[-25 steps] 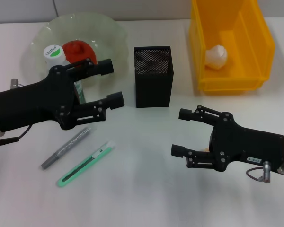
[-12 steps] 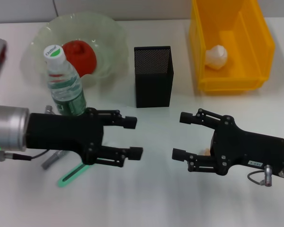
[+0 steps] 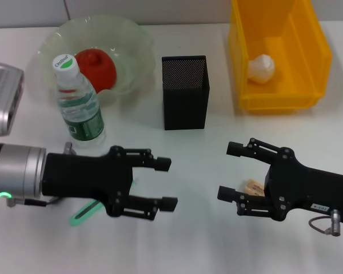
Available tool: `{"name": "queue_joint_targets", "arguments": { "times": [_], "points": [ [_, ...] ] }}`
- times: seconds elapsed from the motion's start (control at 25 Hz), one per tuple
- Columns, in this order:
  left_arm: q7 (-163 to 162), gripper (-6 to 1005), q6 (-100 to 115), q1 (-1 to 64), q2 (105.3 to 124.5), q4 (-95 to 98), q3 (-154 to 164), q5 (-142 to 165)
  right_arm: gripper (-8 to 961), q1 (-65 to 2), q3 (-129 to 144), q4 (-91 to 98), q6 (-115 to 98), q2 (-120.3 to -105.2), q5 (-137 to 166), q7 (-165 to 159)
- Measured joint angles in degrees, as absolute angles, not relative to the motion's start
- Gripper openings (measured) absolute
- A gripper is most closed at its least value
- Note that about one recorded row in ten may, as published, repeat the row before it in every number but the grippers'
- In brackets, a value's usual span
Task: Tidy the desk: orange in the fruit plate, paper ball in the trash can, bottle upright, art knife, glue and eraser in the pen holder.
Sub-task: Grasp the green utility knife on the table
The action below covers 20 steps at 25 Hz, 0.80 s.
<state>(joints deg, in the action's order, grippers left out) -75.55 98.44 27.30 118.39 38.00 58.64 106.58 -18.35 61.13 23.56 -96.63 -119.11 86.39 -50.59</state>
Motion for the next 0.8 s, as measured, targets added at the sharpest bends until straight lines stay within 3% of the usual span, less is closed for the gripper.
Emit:
{"name": "queue_joint_targets", "arguments": {
  "times": [0.8],
  "points": [
    [-60.8, 781, 95.2, 24.3, 118.56, 25.4, 45.7, 99.9, 848, -15.2, 55.6, 22.9, -97.8, -119.06, 86.4, -50.2]
  ]
}}
